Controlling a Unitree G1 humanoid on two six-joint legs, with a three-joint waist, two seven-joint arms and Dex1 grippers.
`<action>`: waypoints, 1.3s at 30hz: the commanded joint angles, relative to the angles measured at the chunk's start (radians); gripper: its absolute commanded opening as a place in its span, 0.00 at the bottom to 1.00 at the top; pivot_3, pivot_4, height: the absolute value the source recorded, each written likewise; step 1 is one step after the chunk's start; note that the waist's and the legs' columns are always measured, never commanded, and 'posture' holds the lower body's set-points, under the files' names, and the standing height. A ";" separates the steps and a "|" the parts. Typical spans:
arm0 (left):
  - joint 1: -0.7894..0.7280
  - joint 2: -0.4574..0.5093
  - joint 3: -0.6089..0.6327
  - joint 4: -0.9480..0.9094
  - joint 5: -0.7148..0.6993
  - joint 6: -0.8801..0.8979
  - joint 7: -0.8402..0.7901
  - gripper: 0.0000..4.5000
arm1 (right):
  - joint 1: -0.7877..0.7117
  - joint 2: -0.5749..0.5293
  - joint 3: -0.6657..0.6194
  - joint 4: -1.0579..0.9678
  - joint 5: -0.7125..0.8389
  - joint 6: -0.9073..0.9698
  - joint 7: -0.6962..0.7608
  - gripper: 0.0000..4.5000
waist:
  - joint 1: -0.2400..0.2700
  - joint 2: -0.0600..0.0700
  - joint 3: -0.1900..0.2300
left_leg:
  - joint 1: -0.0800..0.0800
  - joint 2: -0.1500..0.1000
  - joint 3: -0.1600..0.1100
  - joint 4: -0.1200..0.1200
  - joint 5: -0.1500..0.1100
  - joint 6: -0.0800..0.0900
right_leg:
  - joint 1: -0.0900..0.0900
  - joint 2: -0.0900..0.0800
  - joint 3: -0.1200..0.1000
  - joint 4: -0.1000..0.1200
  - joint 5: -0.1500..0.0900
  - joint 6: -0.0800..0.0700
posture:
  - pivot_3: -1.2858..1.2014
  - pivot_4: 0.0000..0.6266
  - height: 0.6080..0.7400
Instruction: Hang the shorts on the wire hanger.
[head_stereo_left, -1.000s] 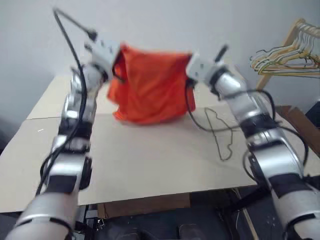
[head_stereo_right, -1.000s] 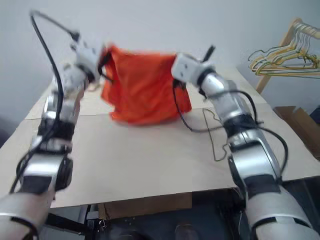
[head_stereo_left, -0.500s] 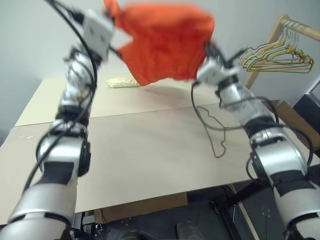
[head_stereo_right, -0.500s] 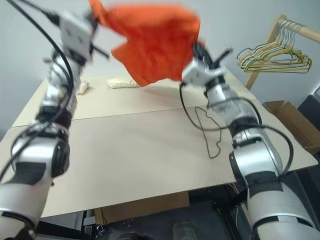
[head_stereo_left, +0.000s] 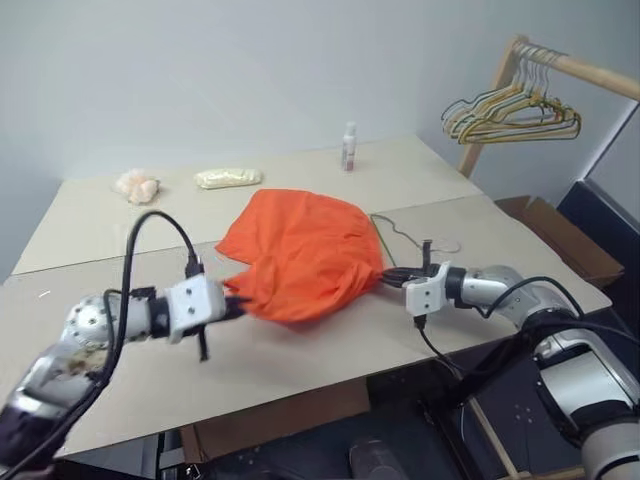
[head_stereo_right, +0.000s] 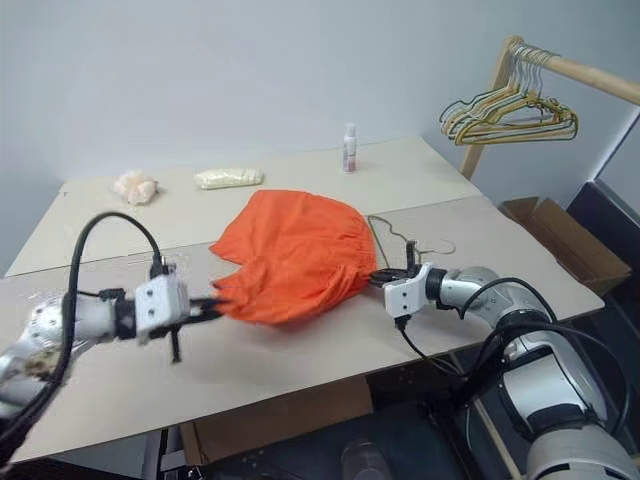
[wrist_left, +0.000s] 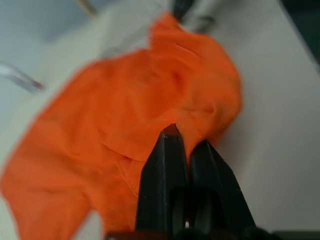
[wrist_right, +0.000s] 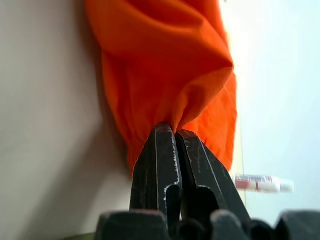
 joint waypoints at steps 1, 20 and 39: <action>0.090 0.072 0.069 -0.106 -0.006 0.057 -0.062 0.00 | 0.010 -0.037 0.005 -0.064 -0.061 -0.023 -0.026 0.00 | 0.013 0.000 0.000 | 0.000 0.000 0.000 0.000 -0.001 0.000 | 0.000 0.000 0.000 0.000 0.000 0.000 | 0.46 0.00 1.00; 0.336 0.124 0.196 -0.340 0.008 0.223 -0.142 0.21 | 0.307 -0.155 -0.027 -0.450 0.115 0.025 0.074 0.24 | 0.050 0.000 0.000 | 0.001 0.002 0.000 0.000 -0.002 -0.001 | 0.004 0.000 -0.001 -0.004 -0.001 -0.002 | 0.45 0.00 1.00; -0.193 -0.144 0.164 -0.207 -0.365 0.468 -0.044 0.99 | 0.531 -0.203 -0.371 -0.965 0.622 1.583 0.127 1.00 | 0.121 0.002 0.001 | -0.001 0.006 0.001 0.006 -0.008 -0.001 | 0.006 0.002 -0.002 -0.006 -0.001 -0.003 | 0.43 0.00 1.00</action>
